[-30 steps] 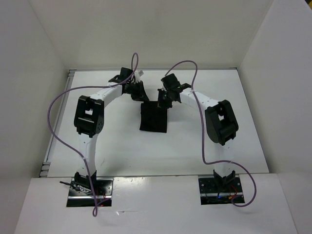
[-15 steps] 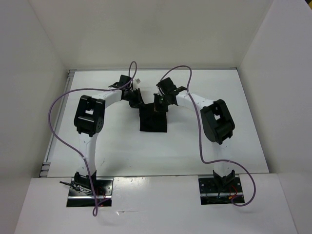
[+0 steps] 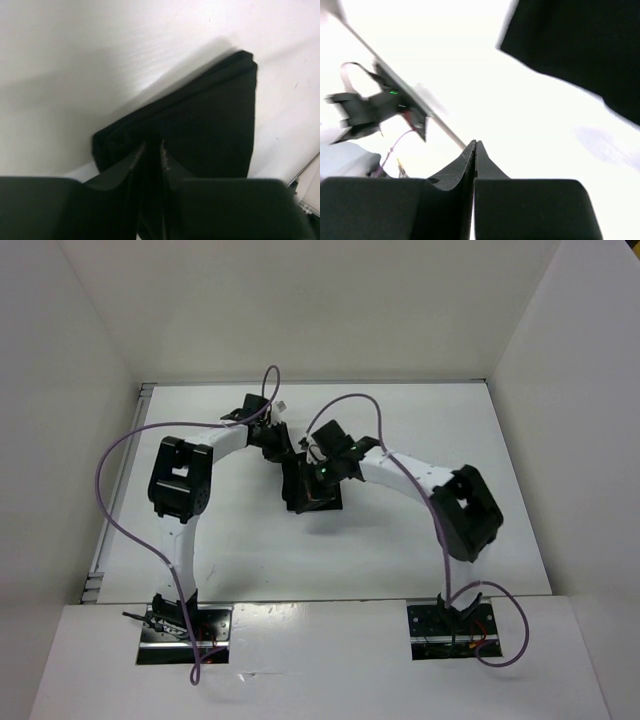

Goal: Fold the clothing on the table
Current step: Fold the skirt

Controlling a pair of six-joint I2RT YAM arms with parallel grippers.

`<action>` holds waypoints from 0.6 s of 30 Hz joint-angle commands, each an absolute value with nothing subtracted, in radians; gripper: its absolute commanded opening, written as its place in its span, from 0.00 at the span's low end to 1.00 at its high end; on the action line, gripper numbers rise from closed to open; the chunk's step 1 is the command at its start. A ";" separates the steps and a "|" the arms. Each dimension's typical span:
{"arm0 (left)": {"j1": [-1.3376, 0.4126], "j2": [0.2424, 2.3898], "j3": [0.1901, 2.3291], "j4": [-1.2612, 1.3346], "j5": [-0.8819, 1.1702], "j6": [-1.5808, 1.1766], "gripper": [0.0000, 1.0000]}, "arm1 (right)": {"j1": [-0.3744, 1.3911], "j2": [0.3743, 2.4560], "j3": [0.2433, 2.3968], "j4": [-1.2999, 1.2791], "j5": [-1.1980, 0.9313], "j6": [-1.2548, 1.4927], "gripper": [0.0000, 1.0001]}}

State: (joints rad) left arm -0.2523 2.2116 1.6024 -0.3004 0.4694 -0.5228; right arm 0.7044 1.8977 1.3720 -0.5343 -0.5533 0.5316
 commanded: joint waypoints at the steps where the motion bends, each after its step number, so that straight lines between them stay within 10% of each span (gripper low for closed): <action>1: -0.226 2.114 1.571 -0.382 0.423 -0.479 0.27 | 0.649 1.680 1.359 -0.558 -0.496 0.537 0.00; 7: -0.204 1.849 1.481 -0.440 0.469 -0.428 0.39 | 0.453 1.540 1.293 -0.505 -0.390 0.601 0.08; 18: -0.138 1.379 1.034 -0.374 0.628 -0.408 0.50 | 0.131 1.220 1.146 -0.561 -0.290 0.508 0.59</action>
